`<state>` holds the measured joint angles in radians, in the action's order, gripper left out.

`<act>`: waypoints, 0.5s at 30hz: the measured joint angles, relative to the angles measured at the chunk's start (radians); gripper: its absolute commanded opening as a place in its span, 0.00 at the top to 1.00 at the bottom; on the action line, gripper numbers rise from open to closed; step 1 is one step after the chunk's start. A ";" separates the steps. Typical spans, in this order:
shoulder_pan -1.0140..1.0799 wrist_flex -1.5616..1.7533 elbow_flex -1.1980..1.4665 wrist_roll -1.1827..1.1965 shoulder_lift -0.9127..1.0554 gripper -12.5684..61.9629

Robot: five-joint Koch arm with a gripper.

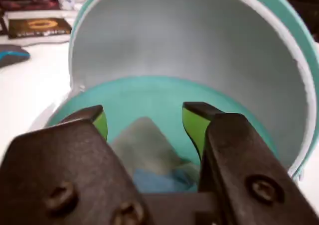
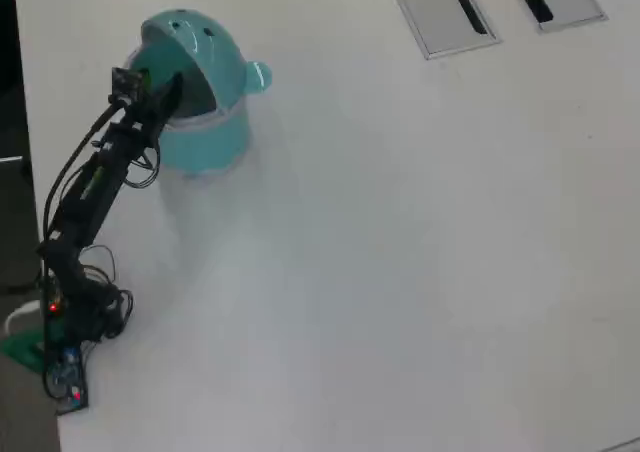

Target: Grasp RGB lego blocks and put them in the bin one by one.

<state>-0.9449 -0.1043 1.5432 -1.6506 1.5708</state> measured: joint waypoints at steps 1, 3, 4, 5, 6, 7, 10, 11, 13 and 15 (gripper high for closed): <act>0.000 0.000 0.009 0.012 0.014 0.46; 0.002 0.000 0.026 0.043 0.038 0.46; 0.002 0.000 0.038 0.060 0.049 0.46; 0.000 0.000 0.057 0.075 0.063 0.46; 0.002 0.000 0.069 0.087 0.077 0.46; 0.002 0.000 0.087 0.095 0.095 0.46; 0.002 0.000 0.114 0.120 0.146 0.46; 0.002 0.005 0.127 0.132 0.167 0.46; 0.005 0.017 0.153 0.158 0.204 0.46; 0.011 0.023 0.166 0.196 0.232 0.46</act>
<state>-0.9342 -0.0813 1.7089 -1.4542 1.8024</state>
